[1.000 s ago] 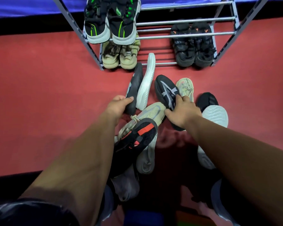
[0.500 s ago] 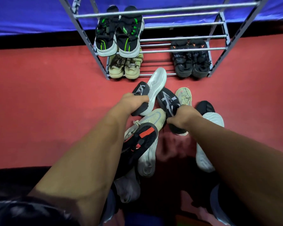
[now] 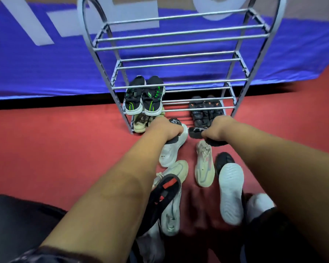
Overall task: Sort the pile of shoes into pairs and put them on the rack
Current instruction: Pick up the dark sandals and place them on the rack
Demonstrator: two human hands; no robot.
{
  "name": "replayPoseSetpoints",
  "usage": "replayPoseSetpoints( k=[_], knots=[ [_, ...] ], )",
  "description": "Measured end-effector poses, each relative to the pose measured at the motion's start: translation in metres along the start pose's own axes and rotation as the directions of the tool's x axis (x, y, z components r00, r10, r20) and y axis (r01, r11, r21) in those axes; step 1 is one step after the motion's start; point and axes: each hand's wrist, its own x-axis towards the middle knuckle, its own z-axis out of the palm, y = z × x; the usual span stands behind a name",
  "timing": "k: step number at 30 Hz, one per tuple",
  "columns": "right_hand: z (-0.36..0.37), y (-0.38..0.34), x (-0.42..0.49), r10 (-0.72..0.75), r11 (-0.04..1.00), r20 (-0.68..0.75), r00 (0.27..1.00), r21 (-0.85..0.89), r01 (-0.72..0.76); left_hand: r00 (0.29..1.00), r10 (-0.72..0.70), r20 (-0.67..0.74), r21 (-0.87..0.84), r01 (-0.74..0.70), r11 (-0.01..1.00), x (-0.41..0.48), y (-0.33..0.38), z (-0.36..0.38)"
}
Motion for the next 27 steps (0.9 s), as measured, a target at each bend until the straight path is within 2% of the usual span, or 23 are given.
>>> replayPoseSetpoints(
  k=[4, 9, 13, 18, 23, 27],
  knots=[
    [-0.058, -0.007, -0.013, -0.009, 1.0, -0.106, 0.994, -0.026, 0.006, 0.998, 0.048, -0.044, 0.045, -0.046, 0.998, -0.01, 0.03, -0.025],
    [-0.088, 0.004, -0.012, 0.031, 0.994, -0.195, 0.98, 0.109, -0.009, 0.992, 0.104, -0.07, 0.035, -0.102, 0.994, -0.009, 0.06, -0.035],
    [-0.075, 0.013, 0.008, 0.106, 0.964, -0.265, 0.958, 0.262, -0.034, 0.979, 0.127, -0.159, -0.039, -0.134, 0.99, 0.009, 0.07, -0.018],
    [-0.051, 0.023, 0.041, 0.155, 0.939, -0.335, 0.929, 0.341, -0.034, 0.949, 0.181, -0.258, -0.084, -0.209, 0.974, 0.04, 0.072, 0.027],
    [-0.028, 0.043, 0.092, 0.2, 0.887, -0.345, 0.917, 0.461, -0.02, 0.932, 0.194, -0.305, -0.112, -0.238, 0.965, 0.094, 0.08, 0.072],
    [-0.015, 0.058, 0.135, 0.198, 0.913, -0.421, 0.885, 0.408, -0.01, 0.925, 0.216, -0.314, -0.114, -0.263, 0.958, 0.129, 0.098, 0.092]
  ],
)
